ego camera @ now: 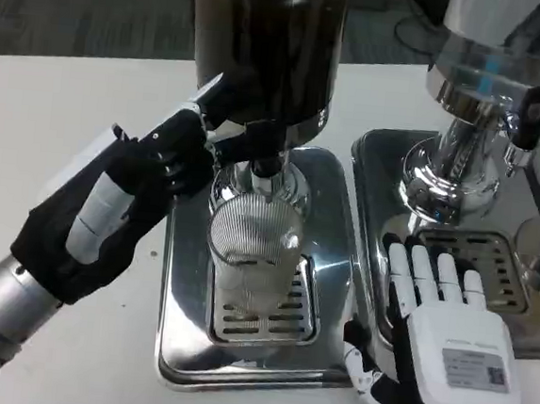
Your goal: Grasp the cup under the faucet to collect the drink, then remove the cup.
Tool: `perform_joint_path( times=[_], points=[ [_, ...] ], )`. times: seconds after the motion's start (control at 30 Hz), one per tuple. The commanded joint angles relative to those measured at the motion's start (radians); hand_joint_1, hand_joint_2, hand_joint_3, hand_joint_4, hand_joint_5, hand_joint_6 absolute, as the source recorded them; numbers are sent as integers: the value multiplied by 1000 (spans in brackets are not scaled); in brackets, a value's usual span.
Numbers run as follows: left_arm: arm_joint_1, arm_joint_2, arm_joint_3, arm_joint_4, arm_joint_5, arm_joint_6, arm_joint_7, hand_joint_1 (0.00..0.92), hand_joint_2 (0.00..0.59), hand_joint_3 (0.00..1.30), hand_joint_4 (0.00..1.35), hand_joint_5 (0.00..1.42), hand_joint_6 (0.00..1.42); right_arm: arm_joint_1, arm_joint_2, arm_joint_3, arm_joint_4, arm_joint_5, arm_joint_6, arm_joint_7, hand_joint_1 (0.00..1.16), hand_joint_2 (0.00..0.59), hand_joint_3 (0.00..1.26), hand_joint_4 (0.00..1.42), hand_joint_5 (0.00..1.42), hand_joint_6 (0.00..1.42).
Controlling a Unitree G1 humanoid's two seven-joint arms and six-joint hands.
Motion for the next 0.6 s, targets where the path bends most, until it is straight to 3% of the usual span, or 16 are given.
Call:
perform_joint_path(
  times=[0.03, 0.27, 0.6],
  points=[
    [-11, -8, -20, -50, 69, -16, -19, 0, 81, 79, 0, 165, 125, 4, 3, -4, 9, 13, 2, -8, 285, 425, 0, 0, 0, 0],
    [-5, 0, -16, -84, 138, -32, -13, 0, 86, 111, 0, 165, 131, -1, 3, -8, 12, 16, 3, -8, 287, 422, 0, 0, 0, 0],
    [40, 45, 17, -102, 493, -278, 142, 0, 93, 134, 0, 128, 77, -13, 2, -14, 12, 32, 2, 0, 288, 419, 0, 0, 0, 0]
  ],
)
